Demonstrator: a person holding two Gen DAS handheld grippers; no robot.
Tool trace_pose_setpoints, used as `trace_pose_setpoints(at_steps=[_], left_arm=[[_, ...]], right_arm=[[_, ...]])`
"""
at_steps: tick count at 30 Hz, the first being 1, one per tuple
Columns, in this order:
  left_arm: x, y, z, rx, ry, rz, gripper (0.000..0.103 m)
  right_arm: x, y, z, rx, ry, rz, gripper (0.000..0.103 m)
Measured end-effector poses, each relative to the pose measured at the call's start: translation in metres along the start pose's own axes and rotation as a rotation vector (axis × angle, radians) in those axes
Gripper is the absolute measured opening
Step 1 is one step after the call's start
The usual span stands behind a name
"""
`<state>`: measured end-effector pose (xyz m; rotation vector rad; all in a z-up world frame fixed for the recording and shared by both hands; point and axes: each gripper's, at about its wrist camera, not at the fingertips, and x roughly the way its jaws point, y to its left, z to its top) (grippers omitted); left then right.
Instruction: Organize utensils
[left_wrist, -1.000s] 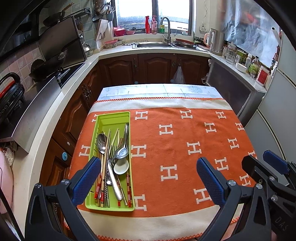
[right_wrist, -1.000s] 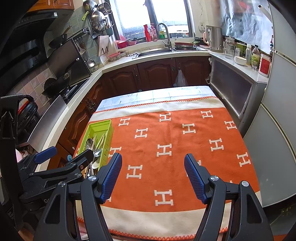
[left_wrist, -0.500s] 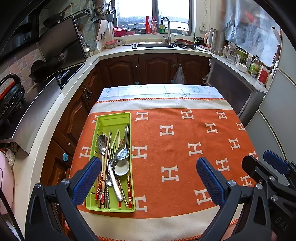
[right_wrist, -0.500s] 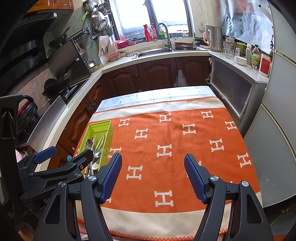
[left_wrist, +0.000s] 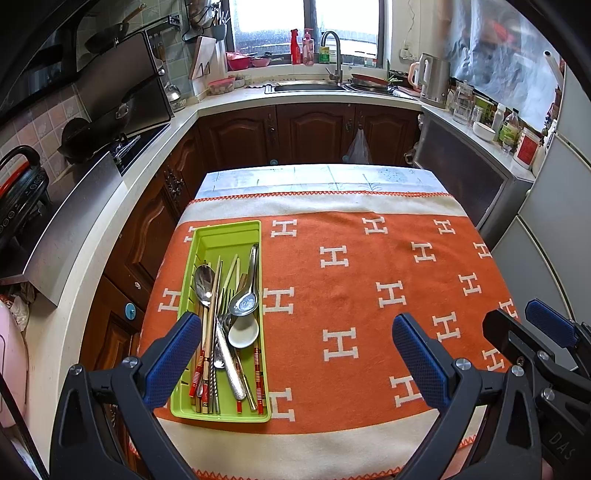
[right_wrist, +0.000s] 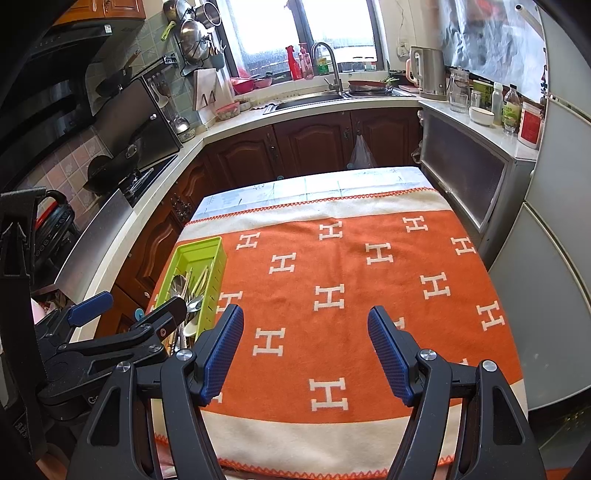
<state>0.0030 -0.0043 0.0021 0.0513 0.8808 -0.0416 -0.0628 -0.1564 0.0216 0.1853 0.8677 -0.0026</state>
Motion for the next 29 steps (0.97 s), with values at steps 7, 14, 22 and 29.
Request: trace_pose_setpoints(at_steps=[7,14,22,29], left_arm=[[0.002,0.001,-0.002,0.0,0.004,0.001,0.102],[0.003,0.002,-0.003,0.001,0.006,0.003,0.102],[0.004,0.002,-0.003,0.002,0.007,0.003,0.102],[0.007,0.003,-0.007,0.004,0.016,0.006,0.102]], right_arm=[[0.005,0.002,-0.002,0.001,0.004,0.002,0.071],[0.005,0.002,-0.003,0.003,0.006,0.003,0.071],[0.007,0.001,-0.003,0.004,0.007,0.004,0.071],[0.012,0.006,-0.013,0.008,0.013,0.007,0.071]])
